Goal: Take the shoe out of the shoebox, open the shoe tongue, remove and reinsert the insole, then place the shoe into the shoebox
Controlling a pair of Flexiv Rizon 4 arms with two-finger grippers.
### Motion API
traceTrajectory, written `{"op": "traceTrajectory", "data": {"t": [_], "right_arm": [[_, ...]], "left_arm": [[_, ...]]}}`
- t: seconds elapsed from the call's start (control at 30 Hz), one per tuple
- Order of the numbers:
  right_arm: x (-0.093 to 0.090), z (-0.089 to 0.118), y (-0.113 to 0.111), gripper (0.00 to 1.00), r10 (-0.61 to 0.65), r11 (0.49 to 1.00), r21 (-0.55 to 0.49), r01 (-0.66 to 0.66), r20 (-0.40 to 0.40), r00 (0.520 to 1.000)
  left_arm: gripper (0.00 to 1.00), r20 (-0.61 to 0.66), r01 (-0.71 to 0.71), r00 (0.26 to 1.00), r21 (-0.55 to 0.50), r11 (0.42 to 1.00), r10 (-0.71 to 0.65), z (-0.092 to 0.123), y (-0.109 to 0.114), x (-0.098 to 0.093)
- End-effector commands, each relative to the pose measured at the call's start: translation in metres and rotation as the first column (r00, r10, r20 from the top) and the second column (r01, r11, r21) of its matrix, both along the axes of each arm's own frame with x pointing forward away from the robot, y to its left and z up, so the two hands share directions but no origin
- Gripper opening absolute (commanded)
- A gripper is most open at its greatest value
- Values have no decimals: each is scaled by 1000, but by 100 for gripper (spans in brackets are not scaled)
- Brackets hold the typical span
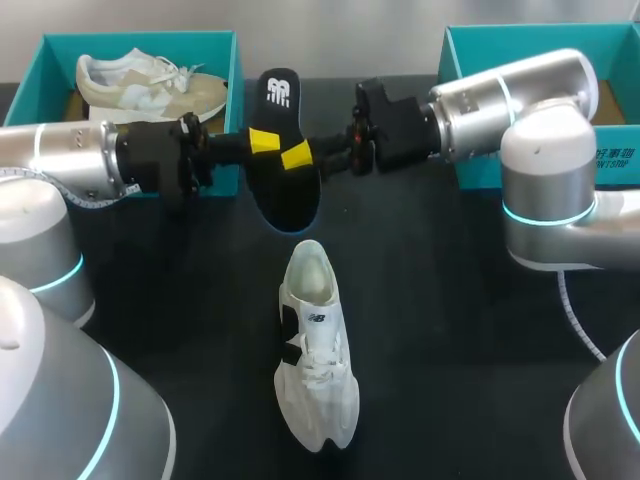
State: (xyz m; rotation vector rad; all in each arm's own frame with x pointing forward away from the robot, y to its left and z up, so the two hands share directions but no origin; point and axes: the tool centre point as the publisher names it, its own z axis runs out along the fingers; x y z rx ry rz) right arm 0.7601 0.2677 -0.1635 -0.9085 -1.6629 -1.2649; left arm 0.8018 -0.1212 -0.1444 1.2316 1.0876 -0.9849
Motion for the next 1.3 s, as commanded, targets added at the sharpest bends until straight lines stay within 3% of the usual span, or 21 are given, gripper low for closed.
{"op": "traceTrajectory", "data": {"t": [0.03, 0.43, 0.53, 0.93, 1.1, 1.3], "right_arm": [[-3, 0, 1, 44, -6, 1000, 3, 6, 3, 1000], [-8, 3, 9, 38, 21, 1000, 5, -21, 10, 1000], [-8, 3, 10, 25, 23, 1000, 2, -23, 11, 1000], [-7, 4, 11, 9, 20, 1000, 2, -20, 11, 1000], [-6, 5, 9, 11, 14, 1000, 1, -14, 10, 1000], [-6, 5, 9, 27, 5, 1000, 4, -5, -4, 1000]], "left_arm": [[0, 9, -9, 1000, -1, 1000, 9, 0, -1, -2], [0, 42, -35, 999, 29, 999, 34, -5, -4, 1], [0, 46, -39, 998, 28, 999, 38, -6, -5, 2], [0, 56, -41, 998, 25, 999, 40, -6, -3, 3], [0, 61, -41, 997, 24, 999, 40, -6, -1, 4], [0, 64, -45, 997, 18, 999, 44, -7, 1, 4]]}}
